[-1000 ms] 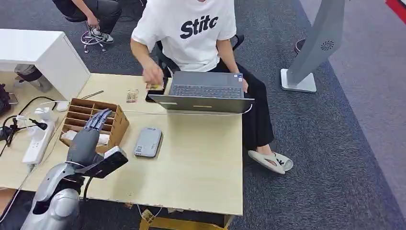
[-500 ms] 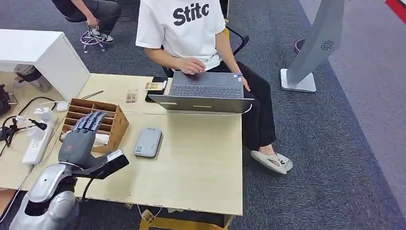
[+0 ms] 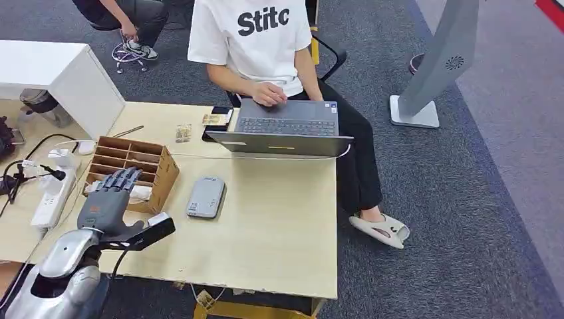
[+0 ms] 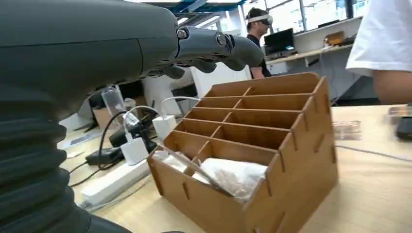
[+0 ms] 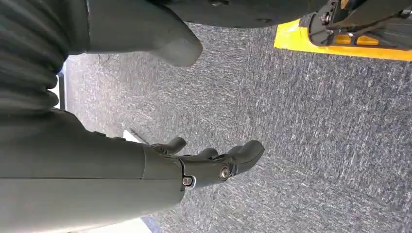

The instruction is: Pass the card to the sensor for recognition and then transmit it.

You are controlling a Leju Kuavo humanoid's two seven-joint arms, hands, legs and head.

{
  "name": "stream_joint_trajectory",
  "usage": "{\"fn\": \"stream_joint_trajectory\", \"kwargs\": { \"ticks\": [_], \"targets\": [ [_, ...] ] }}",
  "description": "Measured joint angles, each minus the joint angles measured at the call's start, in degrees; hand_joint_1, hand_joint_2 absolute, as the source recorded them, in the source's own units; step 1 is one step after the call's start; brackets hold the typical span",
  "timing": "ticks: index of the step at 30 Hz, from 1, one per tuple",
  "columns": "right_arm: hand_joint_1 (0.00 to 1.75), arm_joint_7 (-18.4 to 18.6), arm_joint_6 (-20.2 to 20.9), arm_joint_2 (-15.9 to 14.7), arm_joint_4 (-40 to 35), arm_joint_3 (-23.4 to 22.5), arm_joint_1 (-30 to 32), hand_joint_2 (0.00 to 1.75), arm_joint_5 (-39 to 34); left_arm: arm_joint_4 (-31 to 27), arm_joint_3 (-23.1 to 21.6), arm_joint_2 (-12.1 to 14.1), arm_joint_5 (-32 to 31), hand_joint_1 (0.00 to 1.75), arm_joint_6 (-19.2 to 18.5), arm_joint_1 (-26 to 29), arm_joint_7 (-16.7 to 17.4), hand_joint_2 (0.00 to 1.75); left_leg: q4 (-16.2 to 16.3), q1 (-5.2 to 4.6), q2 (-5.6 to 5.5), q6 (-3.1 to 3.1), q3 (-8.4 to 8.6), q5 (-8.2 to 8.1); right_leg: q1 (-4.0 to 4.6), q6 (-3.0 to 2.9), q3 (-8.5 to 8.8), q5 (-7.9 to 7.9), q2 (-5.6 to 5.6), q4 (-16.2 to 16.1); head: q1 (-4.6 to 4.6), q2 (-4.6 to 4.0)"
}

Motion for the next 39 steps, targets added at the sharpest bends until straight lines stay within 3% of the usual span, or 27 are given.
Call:
{"fn": "stream_joint_trajectory", "kwargs": {
  "ticks": [3, 12, 32, 35, 39],
  "targets": [
    [0.00, 0.04, -0.02, 0.00, 0.02, 0.02, -0.03, 1.75, -0.09, 1.27, -0.17, 0.29, -3.99, 0.00, 1.99, -0.12, 1.71, 1.75, 0.00, 0.00, 0.01, 0.00, 0.00, 0.00, 0.00, 0.00, 0.00, 0.00, 0.02, 0.00, -0.02, 0.00],
    [0.00, 0.39, -0.09, 0.00, 0.02, 0.02, -0.09, 1.75, -0.26, 3.72, -0.39, 0.20, -8.03, 0.00, 4.38, -0.89, 2.71, 1.75, 0.00, 0.00, 0.00, 0.00, 0.00, 0.00, 0.00, 0.00, 0.00, 0.00, 0.02, 0.00, -0.02, 0.00],
    [0.00, 0.17, 1.62, -0.26, 0.07, 0.09, -0.28, 1.75, -0.31, 10.45, -0.37, -1.03, -10.74, 0.09, 6.25, -4.48, 3.26, 1.75, 0.00, 0.00, 0.00, 0.00, 0.00, 0.00, 0.00, 0.00, 0.00, 0.00, 0.01, 0.00, 0.00, -0.02],
    [0.00, -0.07, 1.66, -0.28, 0.13, 0.11, -0.28, 1.75, -0.31, 11.46, -0.37, -1.44, -11.11, 0.17, 7.44, -5.01, 3.06, 1.75, 0.00, 0.00, 0.00, 0.00, 0.00, 0.00, 0.00, 0.00, 0.00, 0.00, 0.01, 0.00, -0.02, 0.00],
    [0.00, -0.15, 1.66, -0.28, 0.15, 0.24, -0.28, 1.75, -0.31, 12.48, -0.37, -2.03, -11.44, 0.75, 9.07, -5.48, 2.23, 1.75, 0.00, 0.00, -0.01, 0.00, 0.00, 0.00, 0.00, 0.00, 0.00, 0.00, 0.01, 0.00, -0.02, 0.00]
  ]
}}
